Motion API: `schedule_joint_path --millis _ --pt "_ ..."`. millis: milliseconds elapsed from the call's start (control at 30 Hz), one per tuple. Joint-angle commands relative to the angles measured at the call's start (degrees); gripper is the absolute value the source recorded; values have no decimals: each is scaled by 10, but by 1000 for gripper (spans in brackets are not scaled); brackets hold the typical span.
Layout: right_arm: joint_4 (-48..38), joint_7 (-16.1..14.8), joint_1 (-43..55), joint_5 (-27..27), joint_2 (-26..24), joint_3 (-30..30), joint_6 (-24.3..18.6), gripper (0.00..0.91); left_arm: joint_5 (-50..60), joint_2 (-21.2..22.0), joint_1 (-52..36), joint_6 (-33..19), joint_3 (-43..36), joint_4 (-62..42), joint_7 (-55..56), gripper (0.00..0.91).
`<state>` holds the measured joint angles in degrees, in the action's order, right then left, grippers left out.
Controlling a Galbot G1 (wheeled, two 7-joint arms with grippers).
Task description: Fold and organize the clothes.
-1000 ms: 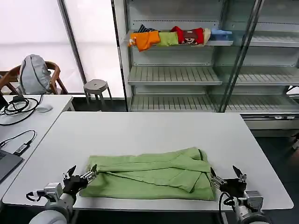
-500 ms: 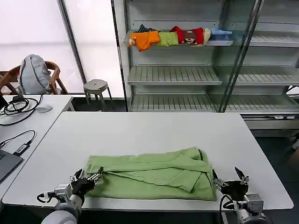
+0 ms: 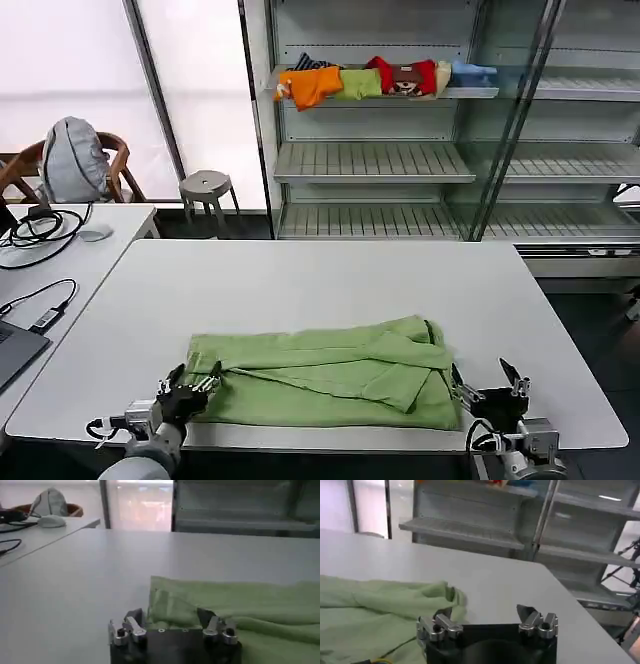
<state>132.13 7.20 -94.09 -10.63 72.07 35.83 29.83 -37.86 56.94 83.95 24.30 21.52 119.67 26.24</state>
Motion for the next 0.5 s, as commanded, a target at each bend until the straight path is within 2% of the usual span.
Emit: schedule_joint_path --millis 33,367,500 --pt "0 0 -2 4 0 -2 -1 907 16 4 1 8 -12 -6 -4 20" --pt "-3 0 0 8 3 -8 -2 907 26 -4 2 22 17 1 -15 20" --pt "-8 1 3 12 2 -13 -4 907 100 -18 15 22 64 5 -50 10"
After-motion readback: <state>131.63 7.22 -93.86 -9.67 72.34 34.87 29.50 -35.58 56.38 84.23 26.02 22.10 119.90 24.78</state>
